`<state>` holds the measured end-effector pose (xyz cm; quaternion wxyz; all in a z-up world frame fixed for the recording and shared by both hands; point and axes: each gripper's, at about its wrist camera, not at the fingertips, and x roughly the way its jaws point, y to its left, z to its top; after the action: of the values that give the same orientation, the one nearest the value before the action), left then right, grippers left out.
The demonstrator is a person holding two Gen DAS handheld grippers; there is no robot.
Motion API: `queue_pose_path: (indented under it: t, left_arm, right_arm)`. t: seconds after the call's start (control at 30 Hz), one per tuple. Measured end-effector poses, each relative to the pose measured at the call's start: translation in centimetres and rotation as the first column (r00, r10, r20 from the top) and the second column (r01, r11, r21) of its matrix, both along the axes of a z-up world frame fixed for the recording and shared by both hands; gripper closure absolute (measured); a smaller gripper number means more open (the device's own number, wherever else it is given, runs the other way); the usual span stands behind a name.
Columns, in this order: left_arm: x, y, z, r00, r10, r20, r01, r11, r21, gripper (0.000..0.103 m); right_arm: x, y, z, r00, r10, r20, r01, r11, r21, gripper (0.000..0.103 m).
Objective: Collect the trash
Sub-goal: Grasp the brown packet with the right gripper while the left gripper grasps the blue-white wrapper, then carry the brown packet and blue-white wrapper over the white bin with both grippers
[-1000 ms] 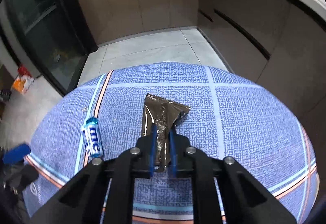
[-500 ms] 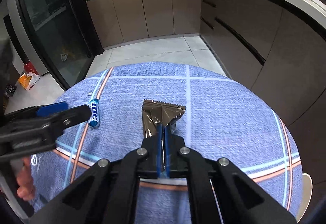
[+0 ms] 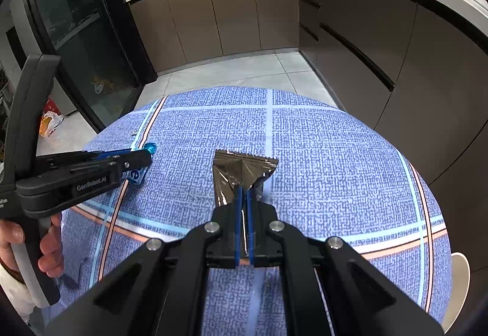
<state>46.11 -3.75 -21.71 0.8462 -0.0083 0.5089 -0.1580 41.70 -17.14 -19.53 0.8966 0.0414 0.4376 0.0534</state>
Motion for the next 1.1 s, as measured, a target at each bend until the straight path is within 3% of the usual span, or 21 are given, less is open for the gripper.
queue_pose_path:
  t: [0.3,0.5,0.73,1.1]
  left_arm:
    - [-5.2,-2.0,4.1,0.992,-0.1,0.073,0.102,0.994,-0.028,0.092]
    - [-9.7,-5.5,8.4,0.969,-0.199,0.149,0.206,0.978,-0.037,0.092]
    - [-15.5,-11.9,12.3,0.92,-0.321,0.224,0.339,0.94,-0.047,0.092]
    - [-21.2,-22.7,12.2,0.833,-0.5,0.238,0.523,0.851,-0.043,0.092]
  right_arm:
    - [-4.1,-1.1,3.2,0.998,0.008,0.058,-0.009,1.0,0.015,0.098]
    - [-9.6,-4.3,6.5,0.992,-0.03,0.126,0.027,0.999,0.03,0.098]
    - [-16.4,-10.2,9.2,0.976,-0.118,0.185,0.115,0.993,0.026,0.098]
    - [-25.2,-20.9,8.5,0.928,-0.321,0.191,0.319,0.947,0.043,0.098]
